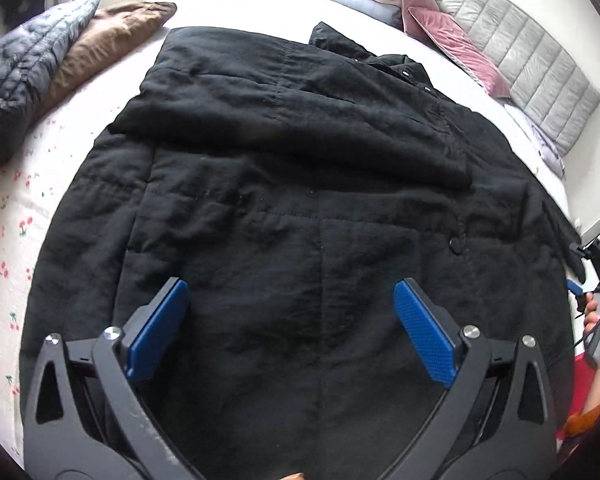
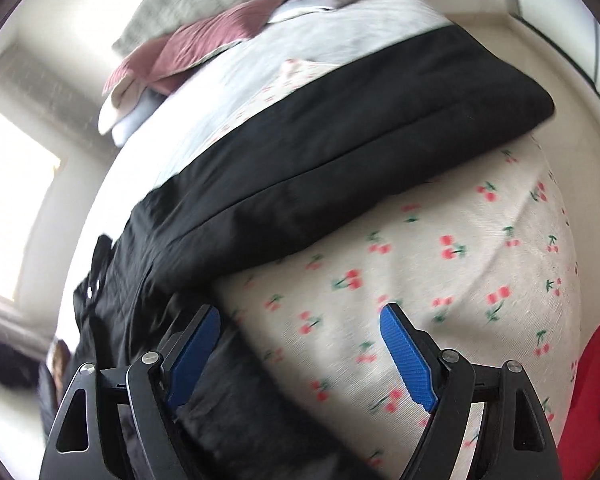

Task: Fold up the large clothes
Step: 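Grasp the other sleeve with the right gripper and lift it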

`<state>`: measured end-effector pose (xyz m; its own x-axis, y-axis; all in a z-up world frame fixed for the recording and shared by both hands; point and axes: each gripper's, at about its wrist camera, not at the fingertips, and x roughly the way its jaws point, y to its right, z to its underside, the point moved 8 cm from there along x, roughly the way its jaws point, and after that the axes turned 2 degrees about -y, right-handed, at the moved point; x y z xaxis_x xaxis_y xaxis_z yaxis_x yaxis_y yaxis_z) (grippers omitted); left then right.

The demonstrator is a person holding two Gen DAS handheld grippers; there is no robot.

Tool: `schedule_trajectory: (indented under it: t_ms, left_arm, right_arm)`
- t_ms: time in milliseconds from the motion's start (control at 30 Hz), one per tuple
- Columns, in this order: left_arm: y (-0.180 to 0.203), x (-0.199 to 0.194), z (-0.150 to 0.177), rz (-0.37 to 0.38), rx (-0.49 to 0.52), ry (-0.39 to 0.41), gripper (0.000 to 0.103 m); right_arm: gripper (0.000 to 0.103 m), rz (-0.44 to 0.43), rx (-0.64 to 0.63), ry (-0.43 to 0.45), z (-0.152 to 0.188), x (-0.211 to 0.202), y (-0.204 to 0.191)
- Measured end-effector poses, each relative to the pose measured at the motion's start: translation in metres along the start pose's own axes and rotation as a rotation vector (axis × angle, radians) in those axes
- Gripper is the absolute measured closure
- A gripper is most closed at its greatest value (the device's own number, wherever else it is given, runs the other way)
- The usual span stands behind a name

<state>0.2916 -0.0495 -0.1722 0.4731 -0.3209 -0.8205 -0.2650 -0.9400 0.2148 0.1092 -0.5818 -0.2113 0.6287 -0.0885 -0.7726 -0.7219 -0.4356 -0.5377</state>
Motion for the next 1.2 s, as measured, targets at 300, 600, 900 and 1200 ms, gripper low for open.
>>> schedule_trajectory:
  t_ms: [300,600,900,1200]
  left_arm:
    - [0.000,-0.006,-0.006,0.024,-0.006,0.038,0.001]
    - [-0.003,-0.021,-0.018,0.030,-0.001,0.105,0.001]
    - [-0.014,-0.036,-0.027,0.031,-0.003,0.142,0.001]
    - [-0.020,-0.042,-0.033,0.091,-0.059,0.146,0.001]
  right_arm:
    - [0.020,-0.179,0.195,0.080,-0.034,-0.001,0.034]
    - [0.029,-0.199,0.283,0.166,-0.075,0.008,0.045]
    - [0.093,-0.098,0.187,0.216,-0.105,0.000,0.031]
    - [0.096,-0.153,-0.079,0.370,-0.122,-0.075,-0.076]
